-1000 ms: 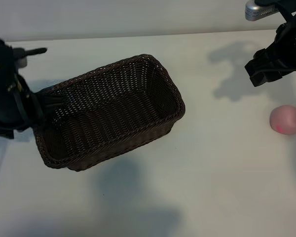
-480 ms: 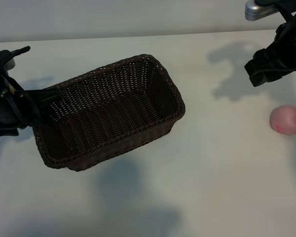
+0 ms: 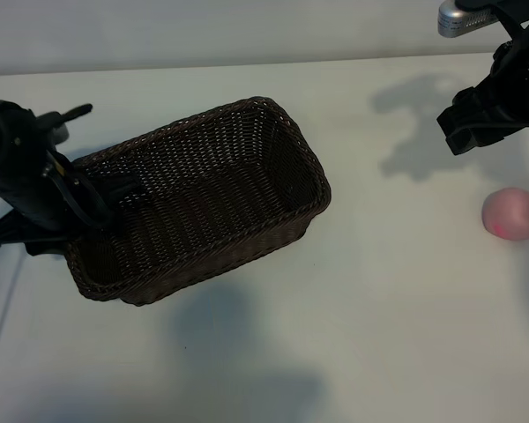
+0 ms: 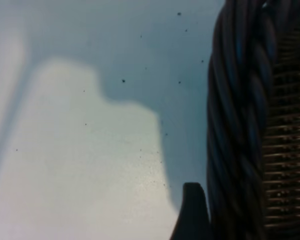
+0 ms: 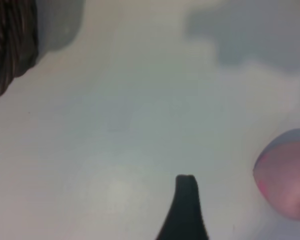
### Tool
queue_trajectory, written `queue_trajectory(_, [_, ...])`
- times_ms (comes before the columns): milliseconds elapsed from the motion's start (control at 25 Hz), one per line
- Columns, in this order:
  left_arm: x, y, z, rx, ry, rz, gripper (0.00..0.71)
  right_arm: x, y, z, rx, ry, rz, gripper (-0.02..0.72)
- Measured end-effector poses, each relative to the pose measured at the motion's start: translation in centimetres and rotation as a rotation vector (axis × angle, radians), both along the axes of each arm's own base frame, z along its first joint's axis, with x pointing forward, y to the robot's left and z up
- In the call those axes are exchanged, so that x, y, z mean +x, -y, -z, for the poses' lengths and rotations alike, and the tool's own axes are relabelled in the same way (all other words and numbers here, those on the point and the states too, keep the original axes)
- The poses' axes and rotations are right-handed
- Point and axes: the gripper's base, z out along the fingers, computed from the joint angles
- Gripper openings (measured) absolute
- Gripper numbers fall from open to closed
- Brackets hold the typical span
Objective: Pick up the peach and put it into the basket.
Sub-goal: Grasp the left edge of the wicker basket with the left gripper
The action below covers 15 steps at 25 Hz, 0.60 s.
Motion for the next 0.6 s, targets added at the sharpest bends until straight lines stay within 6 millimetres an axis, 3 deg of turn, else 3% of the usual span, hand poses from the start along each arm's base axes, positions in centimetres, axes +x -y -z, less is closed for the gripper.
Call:
queue_trajectory(320, [0.5,0.1,1.9,0.006,-0.038,-0.001,0.567,0.0,0.0,0.0,0.000,-0.001,0.000,0.586])
queue_trajectory(600, [0.6,0.2,2.1,0.003,-0.029,-0.001,0.567,0.0,0.0,0.0,0.000,-0.001,0.000,0.586])
